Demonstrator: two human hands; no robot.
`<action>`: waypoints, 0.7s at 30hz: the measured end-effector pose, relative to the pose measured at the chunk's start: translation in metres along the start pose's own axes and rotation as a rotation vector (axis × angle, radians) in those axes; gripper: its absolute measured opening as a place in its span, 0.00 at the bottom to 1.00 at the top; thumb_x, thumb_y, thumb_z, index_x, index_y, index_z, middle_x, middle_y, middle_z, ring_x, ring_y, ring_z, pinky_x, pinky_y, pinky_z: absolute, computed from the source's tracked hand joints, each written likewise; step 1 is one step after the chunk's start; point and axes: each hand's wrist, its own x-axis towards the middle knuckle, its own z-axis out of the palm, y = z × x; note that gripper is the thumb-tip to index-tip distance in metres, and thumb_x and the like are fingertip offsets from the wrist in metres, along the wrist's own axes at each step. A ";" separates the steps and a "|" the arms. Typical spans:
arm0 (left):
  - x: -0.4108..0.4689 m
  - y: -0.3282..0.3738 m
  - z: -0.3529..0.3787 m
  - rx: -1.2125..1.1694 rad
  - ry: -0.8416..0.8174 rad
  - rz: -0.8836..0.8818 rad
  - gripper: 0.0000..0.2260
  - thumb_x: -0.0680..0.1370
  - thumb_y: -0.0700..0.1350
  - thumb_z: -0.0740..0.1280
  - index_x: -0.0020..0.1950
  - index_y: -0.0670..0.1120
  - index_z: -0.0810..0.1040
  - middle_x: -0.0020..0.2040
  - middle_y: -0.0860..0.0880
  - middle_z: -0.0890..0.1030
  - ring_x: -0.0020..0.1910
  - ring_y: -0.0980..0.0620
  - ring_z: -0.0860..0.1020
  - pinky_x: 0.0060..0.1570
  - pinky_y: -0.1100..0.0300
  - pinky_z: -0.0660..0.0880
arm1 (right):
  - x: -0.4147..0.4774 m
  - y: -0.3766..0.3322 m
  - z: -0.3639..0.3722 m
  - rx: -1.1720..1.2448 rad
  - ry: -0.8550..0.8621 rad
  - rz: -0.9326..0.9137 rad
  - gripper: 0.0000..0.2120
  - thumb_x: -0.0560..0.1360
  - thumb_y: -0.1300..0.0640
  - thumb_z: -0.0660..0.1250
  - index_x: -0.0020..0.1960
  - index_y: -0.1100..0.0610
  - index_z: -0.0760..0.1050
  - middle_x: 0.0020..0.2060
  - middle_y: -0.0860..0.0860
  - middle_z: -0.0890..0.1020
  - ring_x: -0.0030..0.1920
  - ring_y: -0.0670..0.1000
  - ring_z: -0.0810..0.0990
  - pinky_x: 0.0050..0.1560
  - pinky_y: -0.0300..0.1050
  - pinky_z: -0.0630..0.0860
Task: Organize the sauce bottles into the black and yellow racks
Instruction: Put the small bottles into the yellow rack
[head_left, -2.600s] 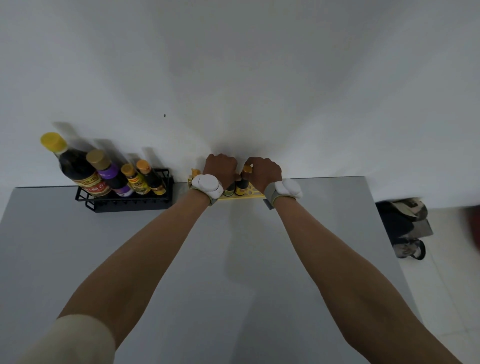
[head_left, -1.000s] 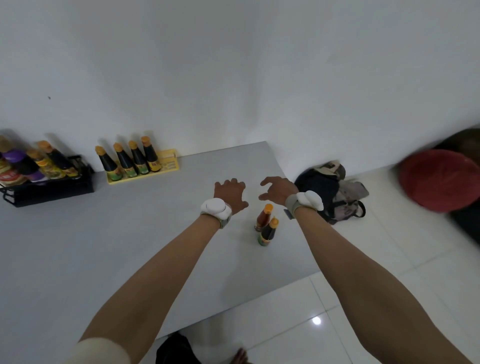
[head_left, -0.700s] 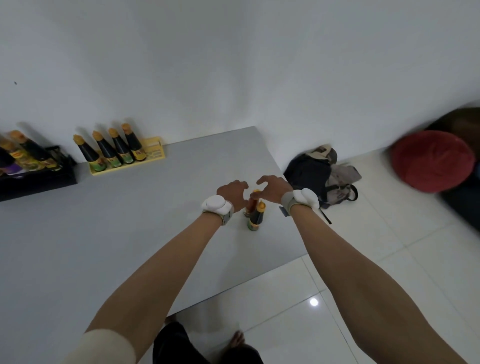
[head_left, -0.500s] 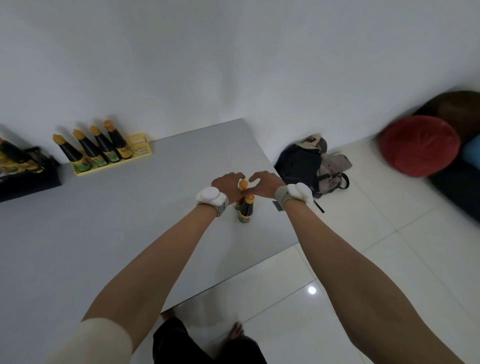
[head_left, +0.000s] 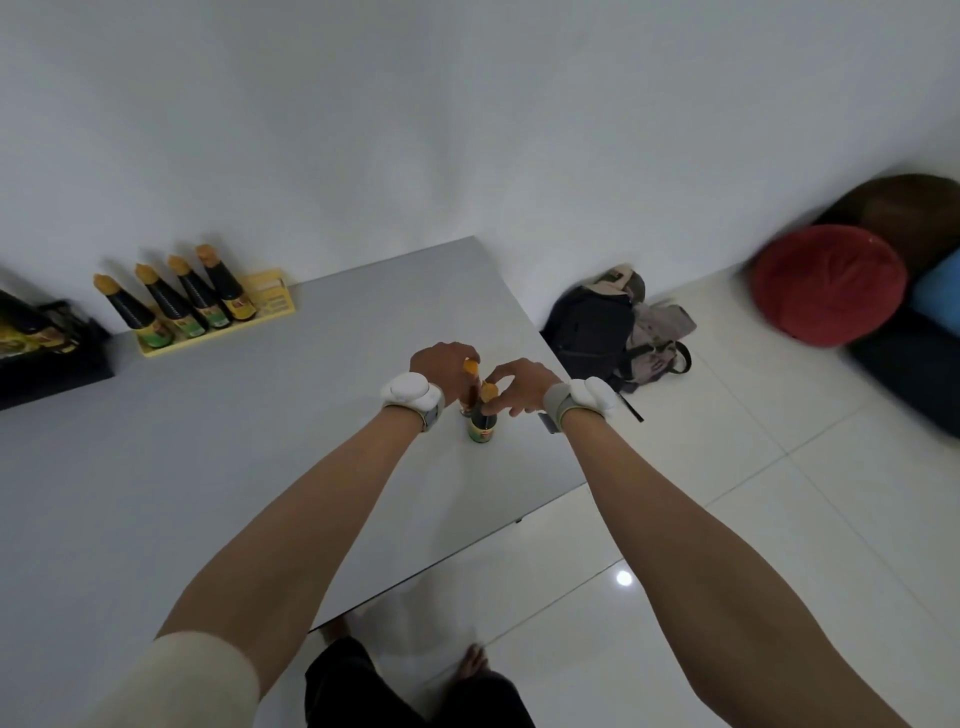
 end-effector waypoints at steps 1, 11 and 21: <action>0.000 -0.003 0.000 -0.006 0.012 -0.005 0.13 0.77 0.45 0.64 0.61 0.50 0.79 0.61 0.48 0.82 0.59 0.45 0.79 0.57 0.55 0.75 | 0.001 0.000 0.004 0.000 0.028 -0.003 0.22 0.64 0.49 0.78 0.57 0.48 0.78 0.47 0.51 0.84 0.45 0.52 0.86 0.50 0.45 0.80; -0.004 -0.053 -0.006 -0.025 0.060 -0.088 0.13 0.77 0.48 0.63 0.61 0.53 0.79 0.61 0.50 0.81 0.59 0.47 0.78 0.55 0.56 0.74 | 0.009 -0.030 0.016 -0.087 0.214 -0.056 0.14 0.68 0.57 0.72 0.53 0.52 0.82 0.49 0.54 0.85 0.50 0.55 0.84 0.54 0.50 0.81; -0.010 -0.135 -0.062 -0.031 0.132 -0.238 0.15 0.77 0.51 0.64 0.63 0.55 0.77 0.63 0.49 0.80 0.61 0.46 0.78 0.56 0.55 0.74 | 0.040 -0.127 0.010 -0.167 0.242 -0.174 0.16 0.69 0.55 0.72 0.57 0.55 0.80 0.50 0.55 0.85 0.52 0.57 0.83 0.52 0.48 0.80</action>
